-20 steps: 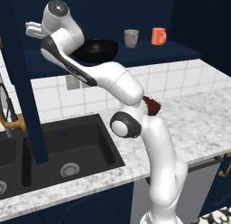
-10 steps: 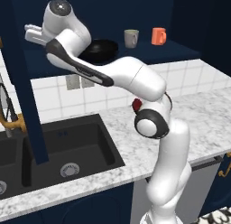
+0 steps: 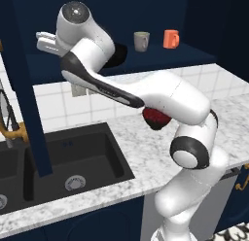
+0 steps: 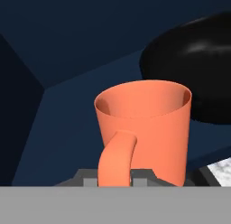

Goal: Gather all objects into one cabinet and sort the glasses and bowls to opposite sides.

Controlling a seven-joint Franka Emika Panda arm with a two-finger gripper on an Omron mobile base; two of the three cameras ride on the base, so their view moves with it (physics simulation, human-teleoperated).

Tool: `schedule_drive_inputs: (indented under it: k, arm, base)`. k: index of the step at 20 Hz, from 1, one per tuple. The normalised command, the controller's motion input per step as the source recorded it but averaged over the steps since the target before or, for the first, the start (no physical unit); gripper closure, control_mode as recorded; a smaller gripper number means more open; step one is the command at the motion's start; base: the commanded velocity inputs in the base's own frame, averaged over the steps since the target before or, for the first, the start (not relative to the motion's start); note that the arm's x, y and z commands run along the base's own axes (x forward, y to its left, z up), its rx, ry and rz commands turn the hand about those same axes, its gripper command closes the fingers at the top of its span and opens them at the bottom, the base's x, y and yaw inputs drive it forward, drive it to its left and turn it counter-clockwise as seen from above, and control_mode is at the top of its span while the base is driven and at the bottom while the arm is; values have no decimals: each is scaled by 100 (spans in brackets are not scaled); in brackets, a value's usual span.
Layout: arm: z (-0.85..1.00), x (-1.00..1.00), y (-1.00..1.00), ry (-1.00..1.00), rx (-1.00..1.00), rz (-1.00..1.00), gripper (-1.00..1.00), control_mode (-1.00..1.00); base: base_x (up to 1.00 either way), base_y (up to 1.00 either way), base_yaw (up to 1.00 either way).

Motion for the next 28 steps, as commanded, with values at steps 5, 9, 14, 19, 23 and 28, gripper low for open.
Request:
schedule_drive_inputs:
  k: [5, 9, 14, 19, 23, 28]
  arm:
    - [7, -92, -56, -1, 0, 0, 100, -100]
    - [-3, -37, -86, -1, 0, 5, 100, -100]
    - [-11, -2, -99, -1, 2, 11, 100, -100]
    - [-25, 0, -94, -12, 0, 19, 100, -100]
    - [-6, -16, -73, -21, -2, 21, 100, -100]
    - [0, -16, -60, -10, -9, 20, 100, -100]
  base:
    - [0, 0, 0]
    - [0, 0, 0]
    - [0, 0, 0]
    - [0, 0, 0]
    - [0, 0, 0]
    - [0, 0, 0]
